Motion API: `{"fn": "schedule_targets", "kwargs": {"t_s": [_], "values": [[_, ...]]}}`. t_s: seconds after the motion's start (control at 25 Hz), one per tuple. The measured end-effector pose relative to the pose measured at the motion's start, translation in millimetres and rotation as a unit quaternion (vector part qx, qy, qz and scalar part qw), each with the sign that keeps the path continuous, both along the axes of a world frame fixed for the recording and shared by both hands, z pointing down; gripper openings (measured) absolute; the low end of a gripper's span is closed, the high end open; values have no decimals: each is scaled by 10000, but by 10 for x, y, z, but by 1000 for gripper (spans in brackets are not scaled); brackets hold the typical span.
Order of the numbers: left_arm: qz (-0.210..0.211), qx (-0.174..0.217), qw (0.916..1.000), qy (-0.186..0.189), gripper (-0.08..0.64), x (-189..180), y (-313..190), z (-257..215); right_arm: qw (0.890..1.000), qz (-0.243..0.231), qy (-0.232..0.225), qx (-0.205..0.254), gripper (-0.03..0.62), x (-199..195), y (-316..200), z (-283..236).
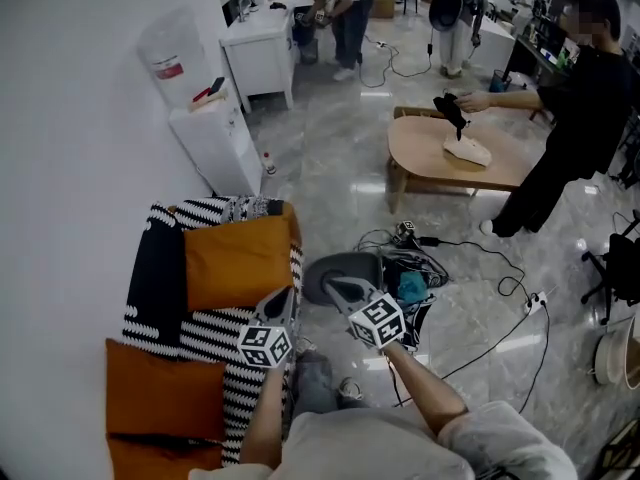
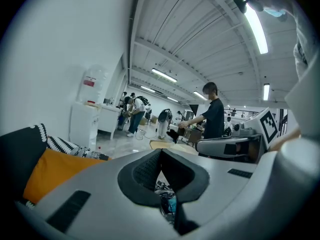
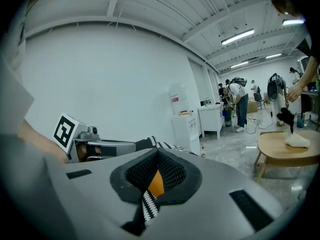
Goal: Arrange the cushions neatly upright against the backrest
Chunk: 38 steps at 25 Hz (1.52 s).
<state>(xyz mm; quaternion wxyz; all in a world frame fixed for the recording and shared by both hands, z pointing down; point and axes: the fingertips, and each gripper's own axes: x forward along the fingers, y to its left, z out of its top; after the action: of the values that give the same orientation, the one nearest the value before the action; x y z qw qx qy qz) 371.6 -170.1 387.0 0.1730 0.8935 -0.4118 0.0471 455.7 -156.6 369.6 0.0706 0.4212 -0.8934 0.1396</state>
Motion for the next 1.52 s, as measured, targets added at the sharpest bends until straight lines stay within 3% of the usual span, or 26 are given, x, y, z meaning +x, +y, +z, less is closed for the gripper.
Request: {"fn": "schedule_targets", "kwargs": {"t_s": [0.2, 0.52, 0.92, 1.2, 1.52], "values": [[-7, -13, 10000, 70, 29, 1, -419, 73, 10000, 24, 28, -13, 26, 12, -442, 45], [-142, -153, 9997, 129, 29, -288, -1323, 189, 9997, -72, 206, -107, 26, -278, -1450, 63], [-550, -338, 9976, 235, 29, -1069, -2402, 282, 9982, -434, 362, -217, 26, -1024, -2679, 95], [-802, -453, 9956, 172, 29, -1515, -2805, 451, 9979, -523, 324, -198, 26, -1312, -3240, 200], [-1198, -765, 9897, 145, 29, -1687, -2935, 751, 9970, -595, 300, -394, 26, -1298, -3531, 440]]}}
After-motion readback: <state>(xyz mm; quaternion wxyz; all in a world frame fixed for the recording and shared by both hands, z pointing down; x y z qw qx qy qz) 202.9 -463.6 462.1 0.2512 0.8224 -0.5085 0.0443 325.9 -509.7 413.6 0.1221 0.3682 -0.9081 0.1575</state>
